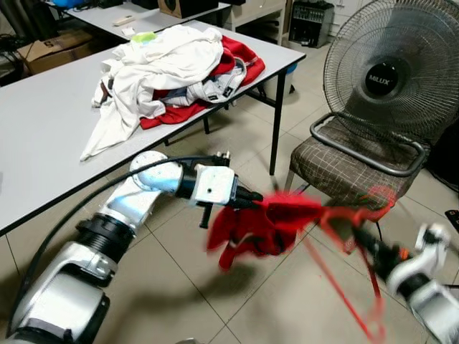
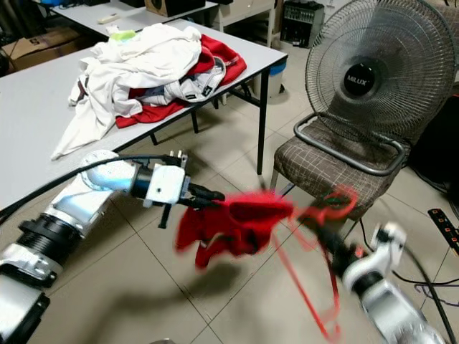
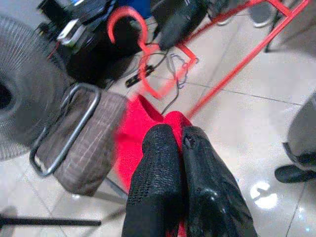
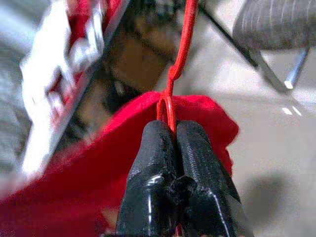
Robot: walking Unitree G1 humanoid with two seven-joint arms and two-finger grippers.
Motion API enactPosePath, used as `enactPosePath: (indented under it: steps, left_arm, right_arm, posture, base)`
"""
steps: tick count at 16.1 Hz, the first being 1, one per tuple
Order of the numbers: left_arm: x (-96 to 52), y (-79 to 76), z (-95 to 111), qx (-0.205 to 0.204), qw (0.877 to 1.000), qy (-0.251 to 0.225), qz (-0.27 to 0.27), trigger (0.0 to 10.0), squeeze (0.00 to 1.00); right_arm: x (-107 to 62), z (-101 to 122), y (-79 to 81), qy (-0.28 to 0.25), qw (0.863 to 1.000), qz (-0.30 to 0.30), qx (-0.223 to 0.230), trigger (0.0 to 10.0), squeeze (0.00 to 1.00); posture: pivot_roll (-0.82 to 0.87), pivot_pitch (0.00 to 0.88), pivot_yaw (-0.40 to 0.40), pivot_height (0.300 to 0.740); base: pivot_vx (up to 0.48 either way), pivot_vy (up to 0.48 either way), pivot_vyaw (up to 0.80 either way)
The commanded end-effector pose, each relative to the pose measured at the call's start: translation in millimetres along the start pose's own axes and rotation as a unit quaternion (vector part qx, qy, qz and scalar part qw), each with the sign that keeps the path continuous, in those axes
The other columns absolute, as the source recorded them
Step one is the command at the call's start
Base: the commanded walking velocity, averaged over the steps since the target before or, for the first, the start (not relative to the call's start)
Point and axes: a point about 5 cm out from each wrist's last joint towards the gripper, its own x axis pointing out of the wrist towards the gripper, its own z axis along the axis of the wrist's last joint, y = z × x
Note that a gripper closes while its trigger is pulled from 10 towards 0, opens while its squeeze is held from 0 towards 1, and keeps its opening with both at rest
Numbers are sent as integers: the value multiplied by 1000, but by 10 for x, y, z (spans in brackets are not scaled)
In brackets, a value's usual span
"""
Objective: Hang hanger
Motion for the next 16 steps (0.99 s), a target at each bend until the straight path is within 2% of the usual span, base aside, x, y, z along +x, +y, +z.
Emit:
enactPosePath:
  steps: [1,3,4,5,7,11,13,14,16]
  left_arm:
    - [5,-105,-143,-28,999,19,13,0,0]
    - [62,-229,-262,-54,998,34,23,0,0]
    - [111,-300,-279,-74,996,27,34,0,0]
    - [154,-318,-225,-95,994,-3,46,0,0]
    - [202,-315,-88,-101,992,-43,66,0,0]
    - [295,-423,66,-96,989,-75,84,0,0]
    - [369,-486,136,-107,986,-82,100,0,0]
    - [384,-494,145,-108,986,-81,101,0,0]
    - [480,-502,201,-106,983,-86,122,0,0]
  right_arm:
    - [39,172,67,-62,997,-13,33,10000,0]
    - [135,320,157,-119,990,-22,78,10000,0]
    - [213,433,196,-156,982,-39,95,10000,0]
    - [289,495,210,-177,977,-51,108,10000,0]
    - [464,522,249,-177,975,-72,113,10000,0]
    - [691,714,343,-207,964,-76,149,10000,0]
    - [771,809,386,-227,953,-64,189,10000,0]
    - [784,824,390,-230,952,-64,192,10000,0]
    - [854,878,452,-242,940,-44,237,10000,0]
  posture:
    - [-72,0,85,740]
    - [-76,0,87,740]
    - [-84,0,95,740]
    - [-86,0,98,740]
    - [-87,0,102,740]
    - [-77,0,84,740]
    - [-69,0,71,740]
    - [-68,0,68,740]
    - [-63,0,59,740]
  base:
    - [0,0,0]
    - [0,0,0]
    - [0,0,0]
    - [0,0,0]
    - [0,0,0]
    - [0,0,0]
    - [0,0,0]
    - [0,0,0]
    - [0,0,0]
